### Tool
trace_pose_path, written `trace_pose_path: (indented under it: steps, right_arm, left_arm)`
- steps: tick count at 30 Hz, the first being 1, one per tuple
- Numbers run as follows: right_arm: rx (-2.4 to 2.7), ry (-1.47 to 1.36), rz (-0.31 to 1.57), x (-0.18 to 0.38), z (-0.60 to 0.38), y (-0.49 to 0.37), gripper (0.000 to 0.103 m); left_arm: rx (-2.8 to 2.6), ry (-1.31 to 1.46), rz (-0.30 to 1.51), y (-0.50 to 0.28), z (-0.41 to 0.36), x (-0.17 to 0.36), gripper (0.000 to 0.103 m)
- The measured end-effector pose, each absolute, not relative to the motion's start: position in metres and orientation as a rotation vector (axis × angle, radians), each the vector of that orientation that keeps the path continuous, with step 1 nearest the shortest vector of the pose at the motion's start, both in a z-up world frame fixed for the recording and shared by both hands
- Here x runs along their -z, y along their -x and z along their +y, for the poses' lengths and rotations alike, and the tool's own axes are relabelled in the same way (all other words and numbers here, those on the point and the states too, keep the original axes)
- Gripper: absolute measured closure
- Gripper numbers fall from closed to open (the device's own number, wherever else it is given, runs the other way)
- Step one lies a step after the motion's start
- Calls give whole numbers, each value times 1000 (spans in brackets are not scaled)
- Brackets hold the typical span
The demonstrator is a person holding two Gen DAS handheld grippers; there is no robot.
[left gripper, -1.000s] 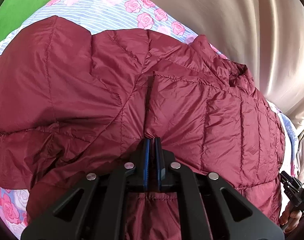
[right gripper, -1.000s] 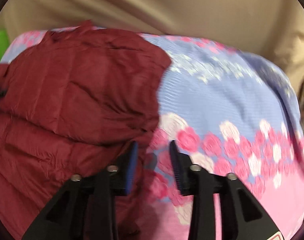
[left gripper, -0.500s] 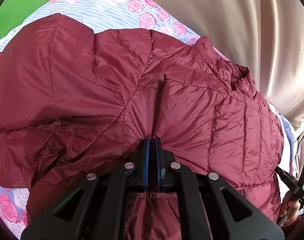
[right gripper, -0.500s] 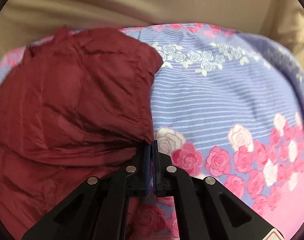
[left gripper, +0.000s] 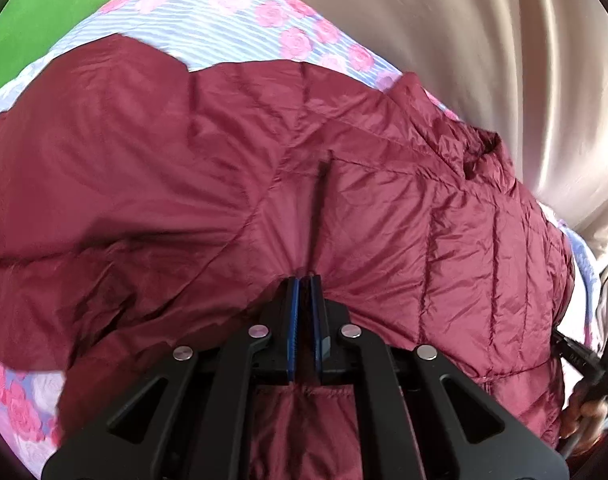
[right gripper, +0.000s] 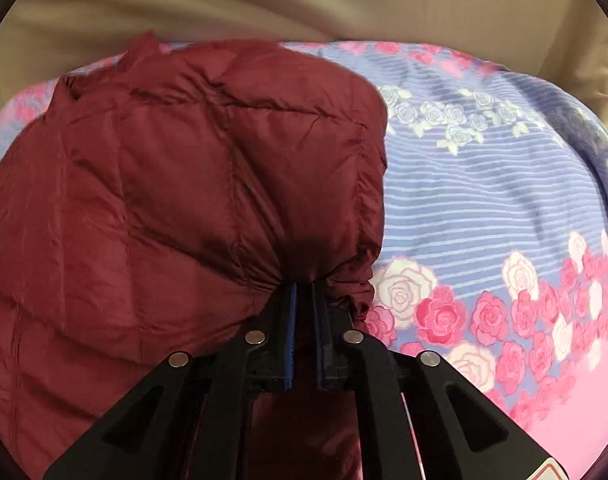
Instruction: Fold large clothes
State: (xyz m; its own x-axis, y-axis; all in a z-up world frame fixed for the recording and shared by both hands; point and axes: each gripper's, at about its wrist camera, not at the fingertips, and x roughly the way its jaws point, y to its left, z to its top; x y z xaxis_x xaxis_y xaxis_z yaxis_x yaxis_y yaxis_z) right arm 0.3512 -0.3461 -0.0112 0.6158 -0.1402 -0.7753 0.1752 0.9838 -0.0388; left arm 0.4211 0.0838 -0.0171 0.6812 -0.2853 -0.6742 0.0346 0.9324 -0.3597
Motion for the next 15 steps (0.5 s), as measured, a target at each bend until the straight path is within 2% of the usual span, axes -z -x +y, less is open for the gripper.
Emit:
trace_pose_path:
  steps: [1,2,4,5,8,10,15]
  right_arm:
    - [196,-29,894,6,-341,-348,96]
    - [199,-23,886,1,-336,-342,92]
    - [162,-12,855,-12,-325,-322,88]
    - [141,-7,845,-16,-320,-313,84]
    - [61,-1,821,-19,-298,-274,73]
    - [19,-7,824,-14,-285,-254,71]
    - [-7,-13,831,3,-263,-223,70]
  left_arm:
    - [173,344,802,-416,91,16,96]
    - [170,359,800,-409,99,13,89]
    - [176,404,777,-389,125,1,69]
    - [145,413,754,-377,142,-5,49]
    - [-22,423,679,-345,211,-23,22]
    - [-140,455,677,-334,266,-24,17]
    - [-430,730,688,-311,412,9,17]
